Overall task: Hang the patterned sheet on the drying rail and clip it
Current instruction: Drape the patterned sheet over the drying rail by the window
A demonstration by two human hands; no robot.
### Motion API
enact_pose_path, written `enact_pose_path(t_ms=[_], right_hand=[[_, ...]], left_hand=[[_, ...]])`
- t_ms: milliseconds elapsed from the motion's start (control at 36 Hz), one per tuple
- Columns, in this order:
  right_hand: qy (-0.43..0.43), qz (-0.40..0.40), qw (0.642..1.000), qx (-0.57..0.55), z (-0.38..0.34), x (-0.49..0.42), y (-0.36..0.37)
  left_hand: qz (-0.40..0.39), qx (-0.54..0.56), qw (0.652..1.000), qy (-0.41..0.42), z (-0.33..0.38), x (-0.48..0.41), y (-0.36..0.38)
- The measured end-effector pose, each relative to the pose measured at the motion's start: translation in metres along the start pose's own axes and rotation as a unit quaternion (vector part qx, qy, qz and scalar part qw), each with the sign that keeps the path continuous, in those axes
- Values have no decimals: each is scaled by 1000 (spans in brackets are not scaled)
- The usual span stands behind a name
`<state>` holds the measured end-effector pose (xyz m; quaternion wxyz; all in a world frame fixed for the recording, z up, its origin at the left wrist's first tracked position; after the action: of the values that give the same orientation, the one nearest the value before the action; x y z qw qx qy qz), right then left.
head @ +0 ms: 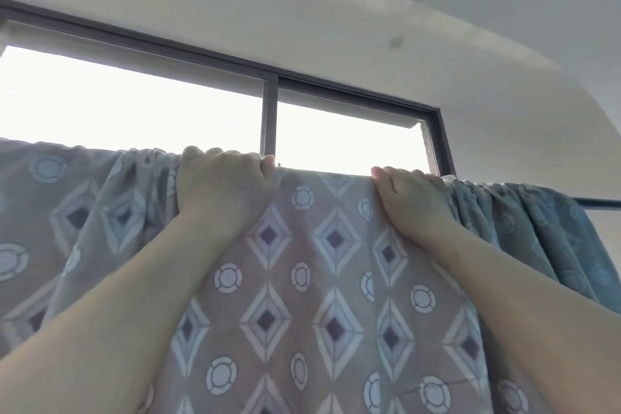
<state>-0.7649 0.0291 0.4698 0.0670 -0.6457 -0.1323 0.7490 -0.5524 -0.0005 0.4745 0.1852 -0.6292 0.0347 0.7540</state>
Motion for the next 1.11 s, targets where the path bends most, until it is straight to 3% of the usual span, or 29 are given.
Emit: enact_pose_path(t_ms=[56, 167, 222, 361, 500, 667, 833, 917, 1111], right_hand=[[-15, -6, 1000, -5, -9, -4, 1], [-86, 14, 996, -36, -25, -2, 0], [-60, 24, 997, -30, -10, 6, -6], [0, -5, 999, 34, 46, 21, -22], [90, 59, 992, -72, 82, 28, -45], [27, 77, 997, -5, 108, 43, -59], [58, -1, 997, 51, 163, 44, -64], [30, -42, 995, 82, 183, 41, -61], [43, -53, 992, 105, 254, 56, -62]], left_hand=[[-8, 18, 1000, -2, 15, 1, -6], [-67, 101, 989, 88, 63, 14, -4], [-83, 81, 990, 86, 66, 18, 5], [-29, -4, 999, 23, 56, 14, 6], [-84, 18, 993, 77, 117, 20, 13], [-76, 45, 990, 110, 183, 44, 27], [-76, 104, 985, 118, 235, 50, 33], [-61, 94, 988, 107, 259, 51, 39], [20, 68, 995, 65, 272, 54, 54]])
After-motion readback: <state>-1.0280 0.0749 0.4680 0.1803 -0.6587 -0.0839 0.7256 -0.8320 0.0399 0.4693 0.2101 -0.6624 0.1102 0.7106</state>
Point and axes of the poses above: each hand's wrist, its own x-axis away from the middle knuckle, its own y-axis out of the palm, z = x × y, the point moved 6 cm from there along -x, towards the middle knuckle, and after that the axes turned 13 degrees about -y, right-handed, at the moved point
